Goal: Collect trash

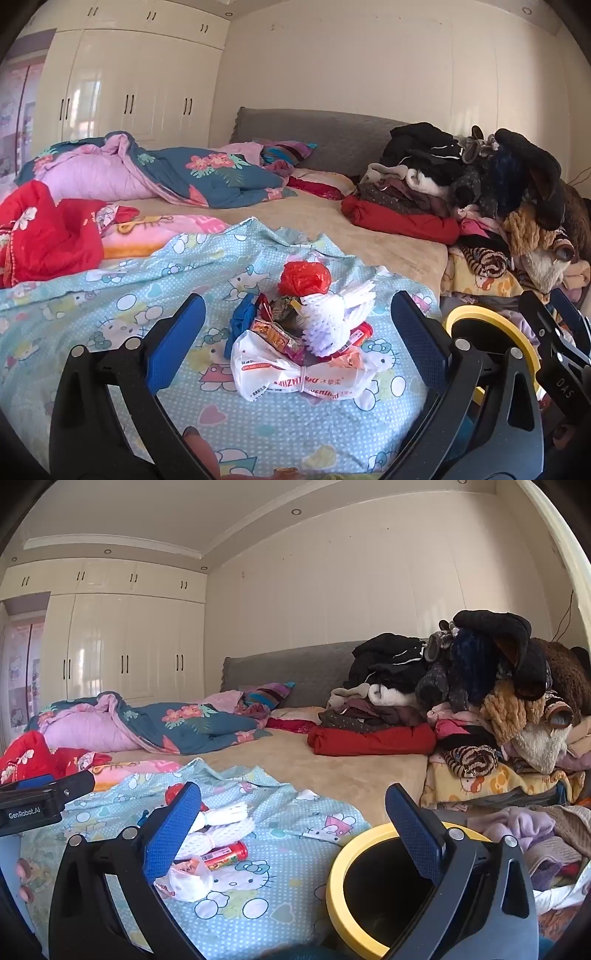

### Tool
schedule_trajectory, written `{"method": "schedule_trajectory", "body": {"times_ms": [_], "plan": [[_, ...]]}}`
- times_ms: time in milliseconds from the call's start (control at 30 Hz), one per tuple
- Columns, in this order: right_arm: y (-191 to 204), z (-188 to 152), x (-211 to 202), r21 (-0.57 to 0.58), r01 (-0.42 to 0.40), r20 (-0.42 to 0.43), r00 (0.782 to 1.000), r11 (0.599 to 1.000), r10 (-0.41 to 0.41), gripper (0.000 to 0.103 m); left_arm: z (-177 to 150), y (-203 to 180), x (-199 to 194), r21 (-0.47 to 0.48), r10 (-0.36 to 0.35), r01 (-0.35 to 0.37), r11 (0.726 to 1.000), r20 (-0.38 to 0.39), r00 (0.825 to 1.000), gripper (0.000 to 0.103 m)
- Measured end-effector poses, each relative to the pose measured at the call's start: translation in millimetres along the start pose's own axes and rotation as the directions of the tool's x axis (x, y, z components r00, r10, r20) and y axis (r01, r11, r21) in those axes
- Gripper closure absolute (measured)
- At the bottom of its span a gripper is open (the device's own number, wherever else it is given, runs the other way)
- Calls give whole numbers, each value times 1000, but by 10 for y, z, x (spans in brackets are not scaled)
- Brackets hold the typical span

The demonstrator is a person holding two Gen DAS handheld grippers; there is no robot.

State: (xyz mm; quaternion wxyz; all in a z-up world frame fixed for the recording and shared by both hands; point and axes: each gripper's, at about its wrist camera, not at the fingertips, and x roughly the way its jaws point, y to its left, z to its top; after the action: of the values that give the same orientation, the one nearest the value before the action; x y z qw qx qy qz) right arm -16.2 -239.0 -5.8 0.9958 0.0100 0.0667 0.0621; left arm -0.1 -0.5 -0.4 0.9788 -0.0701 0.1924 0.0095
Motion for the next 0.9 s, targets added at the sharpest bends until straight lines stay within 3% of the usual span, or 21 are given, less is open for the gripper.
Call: {"method": "schedule_trajectory", "body": {"times_ms": [167,200,900], "plan": [[-12,-12,6,-4,-2,-4,1000,1000,2,6,41,23,82,-1,-15,14,1000,-23,1000,11],[-12,-15,6,-6,-3,-4,1000,1000,3,6,-7,-13,1,6,-13,13,1000,5,1000,11],[9,24,-11,-9,-10,-4,1000,1000,10,6,22,-111,-52,25,-30,30,999,10,1000,11]]}}
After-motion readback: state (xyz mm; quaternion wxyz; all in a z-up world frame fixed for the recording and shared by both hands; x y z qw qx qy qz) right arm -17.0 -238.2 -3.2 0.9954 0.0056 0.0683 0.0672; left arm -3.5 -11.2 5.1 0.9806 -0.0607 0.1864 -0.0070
